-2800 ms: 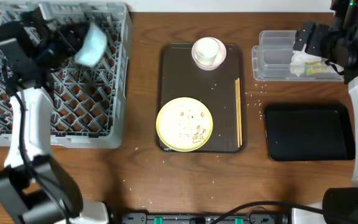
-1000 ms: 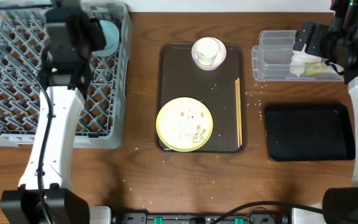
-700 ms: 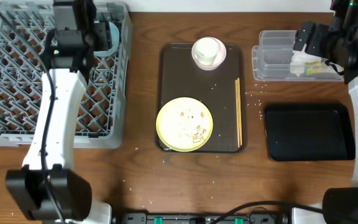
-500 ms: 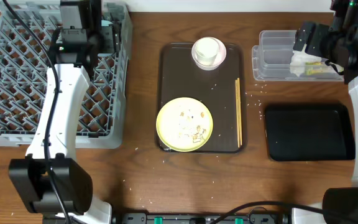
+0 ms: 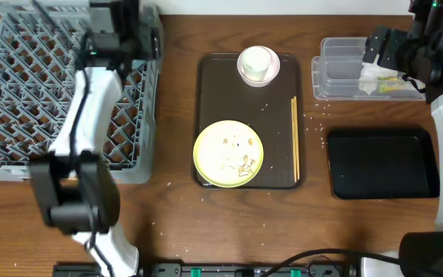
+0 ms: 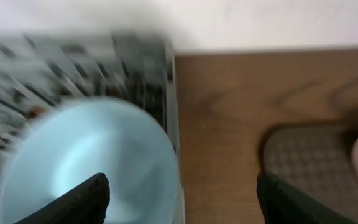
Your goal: Sort waste into correct bins and load items into the dishwasher
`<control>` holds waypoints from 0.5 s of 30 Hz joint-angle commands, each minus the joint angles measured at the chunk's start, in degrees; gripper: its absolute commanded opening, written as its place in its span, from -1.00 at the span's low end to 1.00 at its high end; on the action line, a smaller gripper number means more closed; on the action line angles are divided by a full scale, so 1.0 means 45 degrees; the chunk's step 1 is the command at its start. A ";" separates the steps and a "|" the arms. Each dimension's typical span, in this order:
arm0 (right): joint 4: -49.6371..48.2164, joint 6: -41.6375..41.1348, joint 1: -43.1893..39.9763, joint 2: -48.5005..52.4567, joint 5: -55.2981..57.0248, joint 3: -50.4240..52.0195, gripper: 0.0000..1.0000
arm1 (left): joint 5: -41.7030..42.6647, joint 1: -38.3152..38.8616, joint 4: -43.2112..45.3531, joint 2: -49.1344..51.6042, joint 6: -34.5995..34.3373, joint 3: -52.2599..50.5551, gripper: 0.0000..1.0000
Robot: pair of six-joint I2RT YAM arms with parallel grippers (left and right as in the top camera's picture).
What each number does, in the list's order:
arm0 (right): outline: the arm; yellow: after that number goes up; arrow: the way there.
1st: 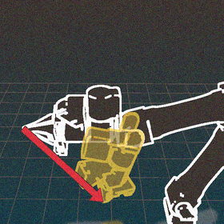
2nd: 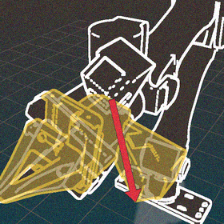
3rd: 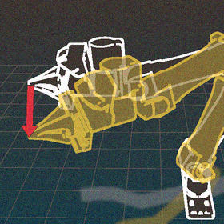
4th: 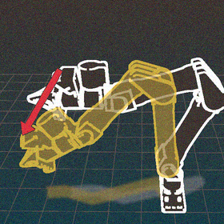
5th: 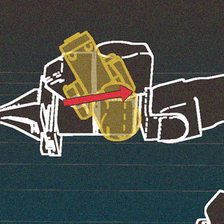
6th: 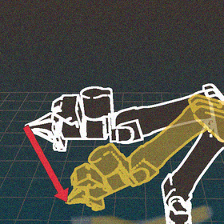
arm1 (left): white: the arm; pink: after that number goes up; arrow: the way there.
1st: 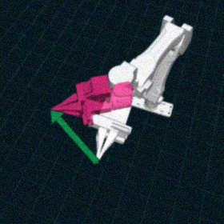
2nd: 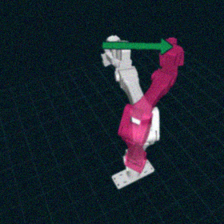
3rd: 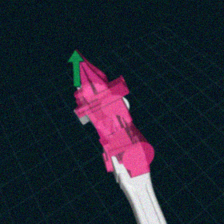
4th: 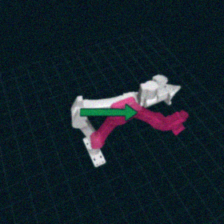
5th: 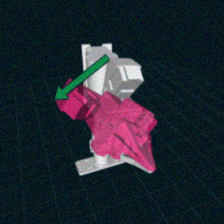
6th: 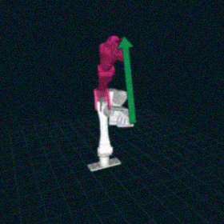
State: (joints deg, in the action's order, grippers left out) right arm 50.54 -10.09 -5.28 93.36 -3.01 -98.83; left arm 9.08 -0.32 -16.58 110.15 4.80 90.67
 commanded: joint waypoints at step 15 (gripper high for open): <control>0.0015 -0.0131 -0.0068 0.0029 0.0039 -0.0083 0.98 | 0.0063 -0.0029 -0.0408 0.1132 0.0126 0.0063 0.40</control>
State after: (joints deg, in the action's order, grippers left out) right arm 50.54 -10.09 -5.28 93.36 -3.01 -98.83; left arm 9.08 -0.32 -17.50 114.54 4.84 90.65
